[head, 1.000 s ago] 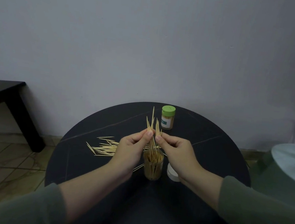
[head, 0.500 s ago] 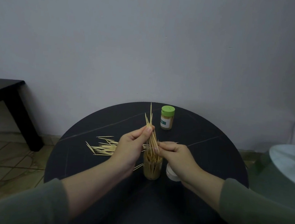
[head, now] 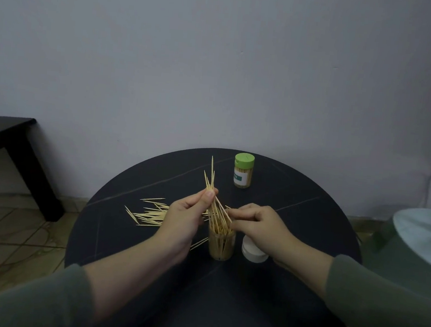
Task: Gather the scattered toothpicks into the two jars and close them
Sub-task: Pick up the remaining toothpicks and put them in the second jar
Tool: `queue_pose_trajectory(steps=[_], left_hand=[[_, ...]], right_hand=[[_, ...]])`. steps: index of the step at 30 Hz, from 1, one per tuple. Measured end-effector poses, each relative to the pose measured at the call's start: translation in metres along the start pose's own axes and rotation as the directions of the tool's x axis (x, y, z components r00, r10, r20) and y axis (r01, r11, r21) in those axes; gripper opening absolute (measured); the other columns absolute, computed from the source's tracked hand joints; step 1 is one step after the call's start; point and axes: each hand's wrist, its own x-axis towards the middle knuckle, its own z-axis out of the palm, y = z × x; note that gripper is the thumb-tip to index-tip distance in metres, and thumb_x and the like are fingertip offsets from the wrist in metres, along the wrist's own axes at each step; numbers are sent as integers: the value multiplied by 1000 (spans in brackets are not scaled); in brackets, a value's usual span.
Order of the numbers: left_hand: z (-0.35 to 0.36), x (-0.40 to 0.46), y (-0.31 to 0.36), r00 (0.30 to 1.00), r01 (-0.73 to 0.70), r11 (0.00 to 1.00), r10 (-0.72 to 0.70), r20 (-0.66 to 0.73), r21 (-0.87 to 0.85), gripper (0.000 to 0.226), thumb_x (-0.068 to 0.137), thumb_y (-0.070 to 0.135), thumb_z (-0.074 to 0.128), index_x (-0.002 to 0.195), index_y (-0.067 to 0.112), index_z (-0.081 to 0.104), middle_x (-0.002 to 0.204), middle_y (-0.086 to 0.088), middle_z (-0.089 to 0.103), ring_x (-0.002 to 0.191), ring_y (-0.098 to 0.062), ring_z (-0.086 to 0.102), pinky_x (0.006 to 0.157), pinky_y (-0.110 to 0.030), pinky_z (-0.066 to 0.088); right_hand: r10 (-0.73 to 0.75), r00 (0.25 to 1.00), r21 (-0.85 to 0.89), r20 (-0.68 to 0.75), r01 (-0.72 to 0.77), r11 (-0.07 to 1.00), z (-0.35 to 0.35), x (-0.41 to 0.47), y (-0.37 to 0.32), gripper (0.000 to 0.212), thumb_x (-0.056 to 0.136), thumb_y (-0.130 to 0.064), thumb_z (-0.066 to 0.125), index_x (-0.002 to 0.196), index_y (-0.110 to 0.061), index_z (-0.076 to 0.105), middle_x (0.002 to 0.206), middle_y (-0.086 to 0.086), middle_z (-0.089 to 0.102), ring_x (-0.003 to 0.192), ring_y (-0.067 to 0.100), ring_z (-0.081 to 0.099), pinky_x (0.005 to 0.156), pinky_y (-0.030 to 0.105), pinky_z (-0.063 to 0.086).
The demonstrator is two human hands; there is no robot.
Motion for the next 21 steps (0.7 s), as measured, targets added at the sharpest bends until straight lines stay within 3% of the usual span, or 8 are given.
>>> queue_pose_trajectory(steps=[4,9,13,19,21], left_hand=[[-1,1,-2,1000,-9,999,9,3,32,40,82,34,61,114,13,70,118,-3,68,121,-14,56,111,-42,36],[-3,1,-5,999,-31,996,30,20,84,43,76,40,62,111,19,71,117,1,69,122,-15,55,111,-44,37],[-1,0,-8,999,-30,997,27,36,67,32,78,37,62,105,24,72,114,2,71,117,-12,59,106,-38,43],[1,-4,-12,996,-37,998,33,77,53,29,79,36,63,101,22,75,115,-3,69,114,-16,62,102,-37,46],[0,-6,-14,993,-54,996,45,113,72,31,81,35,61,104,18,74,114,-5,69,113,-16,63,99,-34,48]], right_hand=[[-60,998,-62,11,60,996,-2,0,2,26,87,-11,65,108,-24,72,101,-4,64,103,10,61,100,38,48],[-133,990,-174,-34,125,977,-2,1,5,24,87,-35,67,111,-33,70,95,-15,70,99,2,63,97,39,50],[-208,976,-298,-57,182,937,-1,3,5,17,77,-56,63,92,-52,68,89,-27,69,99,-1,61,102,48,41],[-232,969,-372,-83,185,910,-2,2,3,23,79,-48,69,102,-48,69,74,-38,59,109,11,53,101,48,39],[-249,965,-363,-86,203,909,-2,0,1,26,77,-51,68,103,-48,69,70,-41,58,104,5,53,100,48,39]])
